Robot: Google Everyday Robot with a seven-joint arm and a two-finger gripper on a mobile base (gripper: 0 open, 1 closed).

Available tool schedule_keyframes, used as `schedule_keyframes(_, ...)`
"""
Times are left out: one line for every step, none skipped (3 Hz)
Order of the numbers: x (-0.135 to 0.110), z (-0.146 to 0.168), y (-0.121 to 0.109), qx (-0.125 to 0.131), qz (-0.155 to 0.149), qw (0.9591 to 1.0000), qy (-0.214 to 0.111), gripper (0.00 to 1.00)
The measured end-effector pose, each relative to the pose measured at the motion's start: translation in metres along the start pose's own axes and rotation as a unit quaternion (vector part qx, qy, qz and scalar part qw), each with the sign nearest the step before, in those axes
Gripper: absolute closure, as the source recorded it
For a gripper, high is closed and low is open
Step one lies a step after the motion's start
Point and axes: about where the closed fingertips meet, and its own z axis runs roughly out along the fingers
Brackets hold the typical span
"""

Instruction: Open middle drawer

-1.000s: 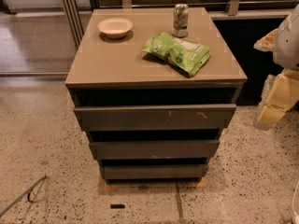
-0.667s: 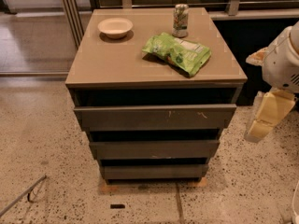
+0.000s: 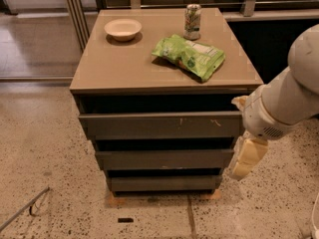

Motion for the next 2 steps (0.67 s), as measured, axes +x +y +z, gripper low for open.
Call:
schedule_keyframes(0.0079, 0.0697, 0.0159, -0.023, 0.008, 0.9997, -0.001, 0.0)
schedule_keyframes(0.0079, 0.0697, 0.0159, -0.023, 0.008, 0.9997, -0.001, 0.0)
